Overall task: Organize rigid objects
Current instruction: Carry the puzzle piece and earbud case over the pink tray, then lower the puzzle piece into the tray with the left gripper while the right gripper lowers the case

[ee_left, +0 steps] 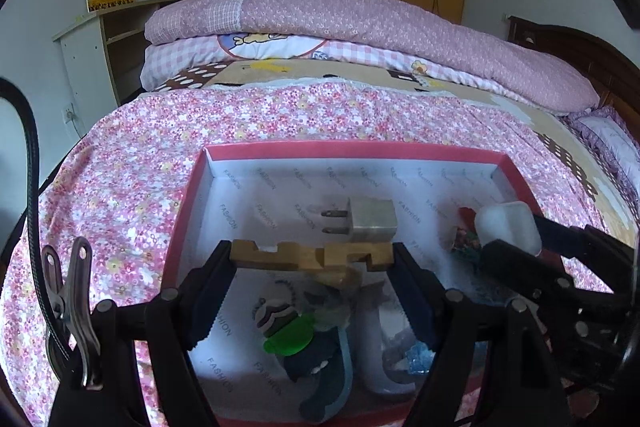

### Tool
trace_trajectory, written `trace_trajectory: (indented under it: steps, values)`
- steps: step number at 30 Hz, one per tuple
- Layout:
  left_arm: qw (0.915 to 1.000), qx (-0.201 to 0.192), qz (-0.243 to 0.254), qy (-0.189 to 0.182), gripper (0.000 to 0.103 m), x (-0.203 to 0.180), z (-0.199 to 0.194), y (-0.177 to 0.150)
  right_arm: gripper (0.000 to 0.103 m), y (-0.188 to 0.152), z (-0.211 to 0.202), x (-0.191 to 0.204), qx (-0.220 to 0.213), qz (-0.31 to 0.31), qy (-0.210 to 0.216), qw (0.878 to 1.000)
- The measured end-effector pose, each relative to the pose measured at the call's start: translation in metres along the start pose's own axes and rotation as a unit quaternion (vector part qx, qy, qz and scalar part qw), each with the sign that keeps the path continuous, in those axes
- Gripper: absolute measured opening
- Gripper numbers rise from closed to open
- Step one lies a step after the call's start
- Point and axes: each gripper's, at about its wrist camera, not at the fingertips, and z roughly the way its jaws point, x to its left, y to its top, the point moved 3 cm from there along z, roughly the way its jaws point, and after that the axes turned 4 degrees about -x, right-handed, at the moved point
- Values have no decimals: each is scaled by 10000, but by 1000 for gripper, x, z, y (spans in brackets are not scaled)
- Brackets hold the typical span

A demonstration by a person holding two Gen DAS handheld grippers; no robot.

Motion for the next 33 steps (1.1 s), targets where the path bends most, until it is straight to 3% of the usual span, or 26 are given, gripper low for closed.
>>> trace_trajectory:
  steps: [17, 21, 33]
  values:
    - [9995, 301, -90, 11, 80, -1, 13, -2, 62, -4, 11, -10, 90, 119, -151, 9998]
    - [9995, 289, -116, 8, 81, 0, 12, -1, 66, -2, 8, -11, 55, 161, -128, 9998]
    - [9997, 191, -87, 142, 86, 0, 0, -1, 66, -1, -2, -8, 26, 169, -130, 9998]
